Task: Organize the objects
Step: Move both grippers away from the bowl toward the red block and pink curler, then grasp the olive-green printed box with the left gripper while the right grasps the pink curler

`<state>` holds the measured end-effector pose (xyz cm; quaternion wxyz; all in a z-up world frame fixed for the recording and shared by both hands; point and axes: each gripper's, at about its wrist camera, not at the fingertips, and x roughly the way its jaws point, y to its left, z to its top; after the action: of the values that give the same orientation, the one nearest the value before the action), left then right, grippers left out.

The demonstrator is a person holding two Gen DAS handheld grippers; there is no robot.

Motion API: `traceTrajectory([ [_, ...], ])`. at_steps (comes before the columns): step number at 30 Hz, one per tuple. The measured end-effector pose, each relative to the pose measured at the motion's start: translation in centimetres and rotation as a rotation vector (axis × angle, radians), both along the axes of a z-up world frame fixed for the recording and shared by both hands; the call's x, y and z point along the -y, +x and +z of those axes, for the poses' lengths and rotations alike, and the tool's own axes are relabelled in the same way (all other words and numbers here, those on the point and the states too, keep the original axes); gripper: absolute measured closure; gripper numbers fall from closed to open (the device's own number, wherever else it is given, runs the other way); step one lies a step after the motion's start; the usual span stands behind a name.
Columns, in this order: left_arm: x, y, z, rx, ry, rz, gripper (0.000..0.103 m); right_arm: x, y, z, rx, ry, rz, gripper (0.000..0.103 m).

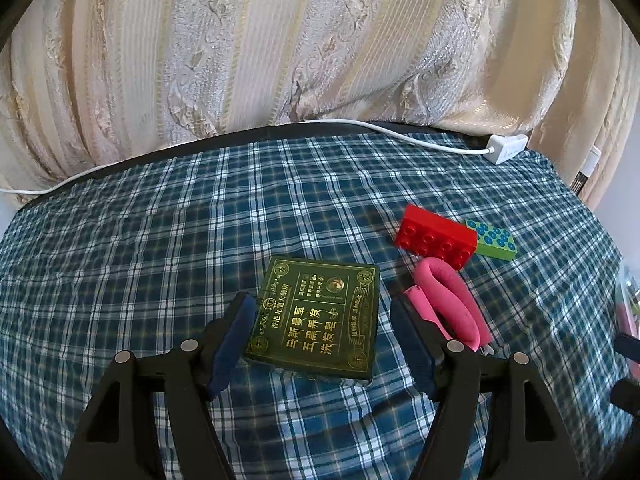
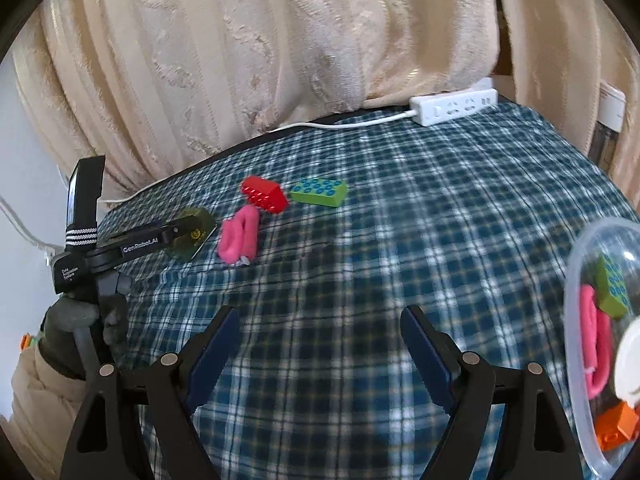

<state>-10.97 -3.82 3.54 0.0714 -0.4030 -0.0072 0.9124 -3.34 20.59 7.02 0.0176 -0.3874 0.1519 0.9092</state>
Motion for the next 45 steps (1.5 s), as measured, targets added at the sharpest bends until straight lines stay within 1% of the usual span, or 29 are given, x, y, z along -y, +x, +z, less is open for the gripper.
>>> traceTrajectory([
  [4,0.3,0.1,0.1,0.001,0.019,0.000,0.031,1.1,-1.8,-0.1,0.004,0.026,0.036,0.017],
  [10,0.4,0.1,0.1,0.000,0.024,0.002,0.031,2.8,-4.6,-0.5,0.018,0.054,0.084,0.017],
  [19,1.1,0.4,0.1,0.009,0.049,0.025,0.031,4.8,-9.2,-1.9,0.047,0.100,0.157,0.017],
  [25,1.2,0.3,0.0,0.016,0.058,0.023,0.031,6.0,-11.4,-2.6,0.061,0.107,0.199,0.017],
  [34,1.2,0.0,-0.5,0.028,0.056,0.021,0.031,7.1,-13.4,-3.3,0.072,0.127,0.219,0.018],
  [36,1.2,-0.1,-0.6,0.030,0.057,0.021,0.031,7.1,-13.7,-3.5,0.078,0.133,0.221,0.023],
  [41,1.1,-0.2,-0.9,0.035,0.050,0.020,0.031,7.4,-14.2,-3.9,0.079,0.151,0.222,0.028],
  [45,1.0,-0.3,-1.1,0.039,0.047,0.016,0.031,7.6,-14.4,-3.9,0.074,0.169,0.223,0.041],
])
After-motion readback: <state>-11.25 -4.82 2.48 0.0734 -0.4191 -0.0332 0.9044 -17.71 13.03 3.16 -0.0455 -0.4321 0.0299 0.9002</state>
